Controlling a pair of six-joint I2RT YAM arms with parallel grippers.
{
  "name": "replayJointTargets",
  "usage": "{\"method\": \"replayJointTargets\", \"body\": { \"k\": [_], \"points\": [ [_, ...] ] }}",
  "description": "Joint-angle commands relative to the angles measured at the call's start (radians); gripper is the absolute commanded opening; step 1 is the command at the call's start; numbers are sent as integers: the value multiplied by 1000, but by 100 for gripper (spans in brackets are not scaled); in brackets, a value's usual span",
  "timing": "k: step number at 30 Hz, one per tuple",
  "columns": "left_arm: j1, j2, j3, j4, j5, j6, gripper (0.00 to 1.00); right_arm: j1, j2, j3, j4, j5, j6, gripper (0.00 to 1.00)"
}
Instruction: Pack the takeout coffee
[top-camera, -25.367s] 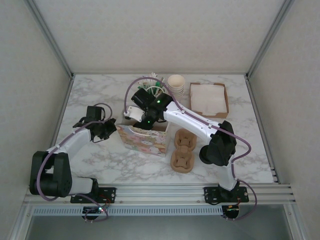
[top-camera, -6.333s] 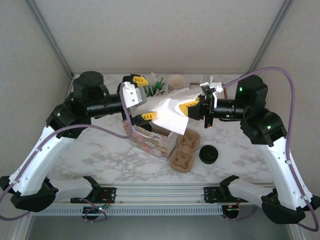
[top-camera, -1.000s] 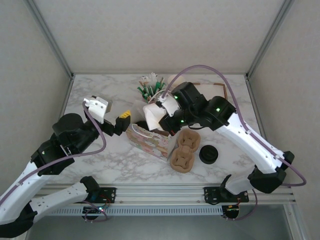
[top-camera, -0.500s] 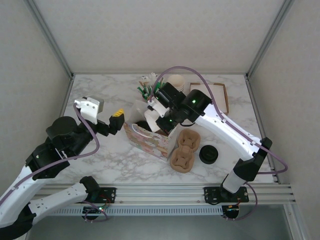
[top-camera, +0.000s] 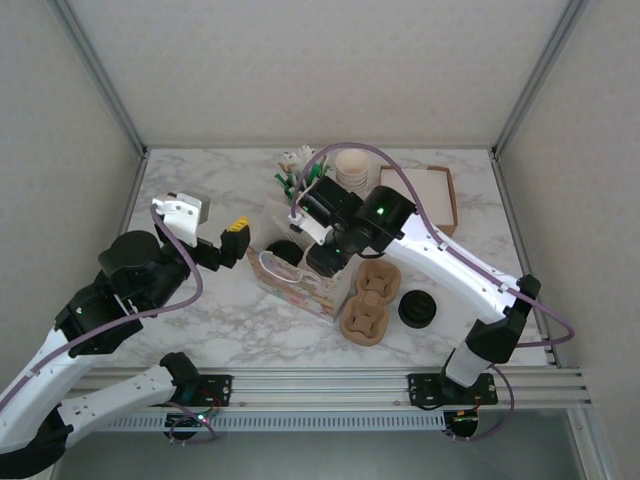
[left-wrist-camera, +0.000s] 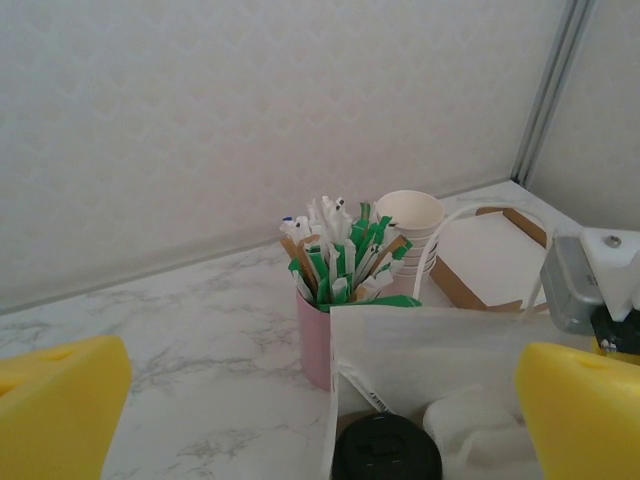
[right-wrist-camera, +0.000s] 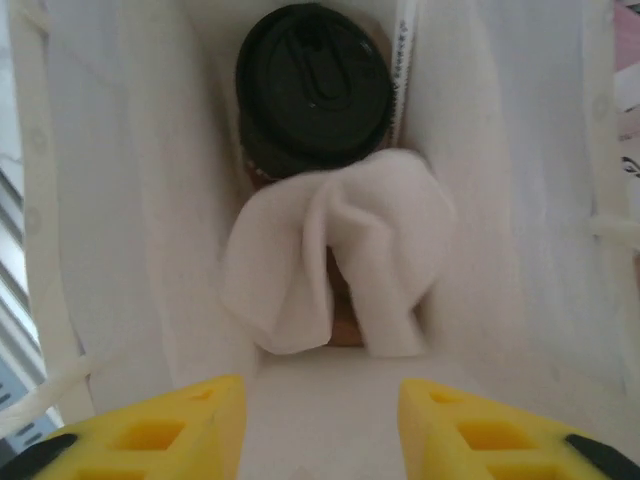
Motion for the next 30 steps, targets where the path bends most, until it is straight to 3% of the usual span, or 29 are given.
{"method": "replayJointTargets", "body": {
  "k": [1, 8, 14, 18, 21, 27, 30],
  "points": [
    [-7, 1, 2, -6, -36, -10, 98, 4, -56, 30, 16, 76, 3, 47],
    [-7, 9, 11, 9, -60, -8, 98, 4, -175, -24, 154, 108, 16, 50],
    [-7, -19, 5, 75, -67, -15, 100, 4, -443, -236, 481, 228, 19, 52],
    [-6, -47, -38, 162, -99, -21, 100, 5, -687, -483, 793, 312, -3, 66],
    [-4, -60, -81, 214, -204, -9, 100, 3, -832, -633, 955, 358, -39, 74],
    [35, -58, -206, 340, -385, 82, 100, -9, -974, -827, 1126, 620, -124, 90],
    [114, -58, -285, 415, -411, 58, 100, -60, -1037, -957, 1259, 616, -179, 95]
  ]
}}
